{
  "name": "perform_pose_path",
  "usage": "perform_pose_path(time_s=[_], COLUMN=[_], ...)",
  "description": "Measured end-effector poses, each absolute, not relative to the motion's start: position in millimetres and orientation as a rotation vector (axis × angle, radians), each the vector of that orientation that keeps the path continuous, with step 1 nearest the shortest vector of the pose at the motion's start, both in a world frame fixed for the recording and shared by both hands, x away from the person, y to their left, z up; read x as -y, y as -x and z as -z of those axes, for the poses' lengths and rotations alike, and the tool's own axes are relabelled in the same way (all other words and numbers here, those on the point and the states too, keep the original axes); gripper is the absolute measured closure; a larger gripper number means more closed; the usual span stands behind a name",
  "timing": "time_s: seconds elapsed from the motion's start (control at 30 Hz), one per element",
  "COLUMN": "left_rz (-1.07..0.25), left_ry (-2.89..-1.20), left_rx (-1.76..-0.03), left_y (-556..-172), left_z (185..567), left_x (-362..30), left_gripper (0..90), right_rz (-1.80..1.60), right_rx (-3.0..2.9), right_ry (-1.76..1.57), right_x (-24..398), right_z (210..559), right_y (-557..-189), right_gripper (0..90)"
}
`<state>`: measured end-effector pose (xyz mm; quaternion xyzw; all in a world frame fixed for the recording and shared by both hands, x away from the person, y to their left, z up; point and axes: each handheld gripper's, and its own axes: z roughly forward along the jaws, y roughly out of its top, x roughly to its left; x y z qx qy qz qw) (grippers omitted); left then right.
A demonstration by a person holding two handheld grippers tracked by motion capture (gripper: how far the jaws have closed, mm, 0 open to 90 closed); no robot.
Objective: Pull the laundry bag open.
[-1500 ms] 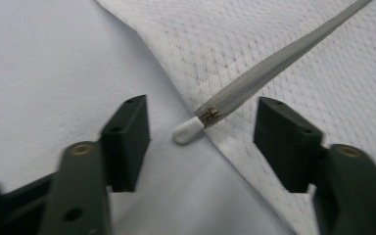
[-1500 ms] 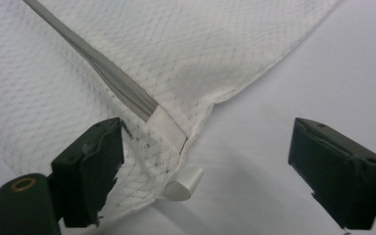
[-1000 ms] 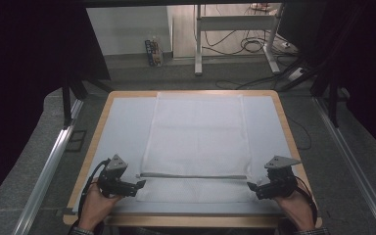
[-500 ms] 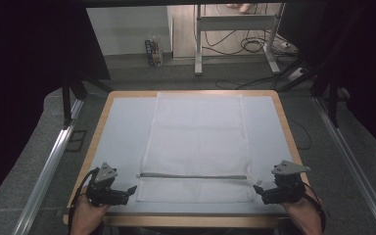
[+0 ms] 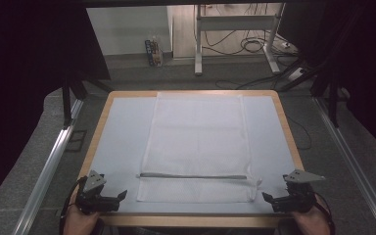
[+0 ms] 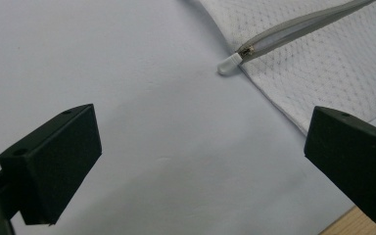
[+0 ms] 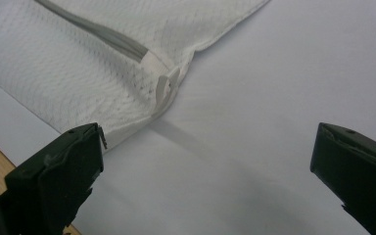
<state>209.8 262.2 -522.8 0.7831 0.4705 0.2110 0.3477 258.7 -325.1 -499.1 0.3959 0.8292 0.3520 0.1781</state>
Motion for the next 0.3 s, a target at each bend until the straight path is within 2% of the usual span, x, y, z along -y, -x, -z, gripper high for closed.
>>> perform_pose_path(time_s=[0.3], left_rz=[-0.537], left_ry=[-2.033], left_rx=[-1.25], left_y=[-212.5], left_z=[524.4], left_x=[-262.2], left_gripper=[2.5], right_rz=[-0.945], right_rx=[-2.371], right_ry=[-1.111], right_x=[321.6], right_z=[501.1], right_y=[-259.9], right_gripper=[0.0])
